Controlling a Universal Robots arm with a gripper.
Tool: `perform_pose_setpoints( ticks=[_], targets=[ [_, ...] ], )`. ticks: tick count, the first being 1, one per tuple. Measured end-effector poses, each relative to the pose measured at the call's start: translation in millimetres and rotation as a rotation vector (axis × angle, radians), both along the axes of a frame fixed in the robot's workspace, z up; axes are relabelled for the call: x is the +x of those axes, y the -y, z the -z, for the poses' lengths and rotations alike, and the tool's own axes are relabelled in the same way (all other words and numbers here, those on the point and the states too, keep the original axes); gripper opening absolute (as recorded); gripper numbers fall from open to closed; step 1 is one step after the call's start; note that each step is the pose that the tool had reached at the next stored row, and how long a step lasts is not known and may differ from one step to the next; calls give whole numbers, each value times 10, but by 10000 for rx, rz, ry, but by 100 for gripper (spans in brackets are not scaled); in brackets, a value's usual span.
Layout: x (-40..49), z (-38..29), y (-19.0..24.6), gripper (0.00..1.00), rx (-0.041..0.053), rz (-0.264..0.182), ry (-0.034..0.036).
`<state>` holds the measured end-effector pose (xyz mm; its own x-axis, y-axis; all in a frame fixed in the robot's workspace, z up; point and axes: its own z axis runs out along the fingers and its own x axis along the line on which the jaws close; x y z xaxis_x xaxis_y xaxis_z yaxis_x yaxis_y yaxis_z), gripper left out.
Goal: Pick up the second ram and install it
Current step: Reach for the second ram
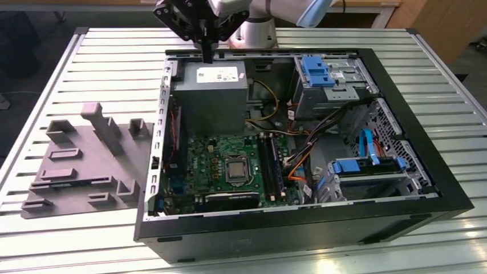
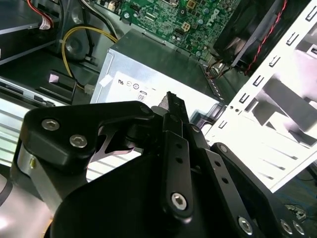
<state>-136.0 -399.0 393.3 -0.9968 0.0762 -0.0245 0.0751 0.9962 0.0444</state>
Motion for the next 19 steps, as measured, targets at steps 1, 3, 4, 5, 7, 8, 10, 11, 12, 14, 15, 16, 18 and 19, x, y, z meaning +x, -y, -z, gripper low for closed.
perform_pose_setpoints(
  ticks=[1, 3, 4, 5, 7, 8, 10, 11, 12, 14, 15, 16, 18, 19],
  targets=[
    [-6, 0, 0, 11, 1, 0, 0],
    [-18, 0, 0, 11, 0, 0, 0],
    [-24, 0, 0, 11, 0, 0, 0],
    [-29, 0, 0, 11, 0, 0, 0],
    [-192, 0, 0, 11, 0, 0, 0],
    [-199, 0, 0, 11, 0, 0, 0],
    [-214, 0, 0, 11, 0, -1, 0],
    [-221, 0, 0, 11, 0, 0, 0],
    [-228, 0, 0, 11, 0, 0, 0],
    [-241, 0, 0, 11, 0, -1, 1],
    [-247, 0, 0, 11, 0, 0, 0],
    [-254, 0, 0, 11, 0, 0, 0],
    [-268, 0, 0, 11, 0, -1, 0],
    [-274, 0, 0, 11, 0, 0, 0]
  ],
)
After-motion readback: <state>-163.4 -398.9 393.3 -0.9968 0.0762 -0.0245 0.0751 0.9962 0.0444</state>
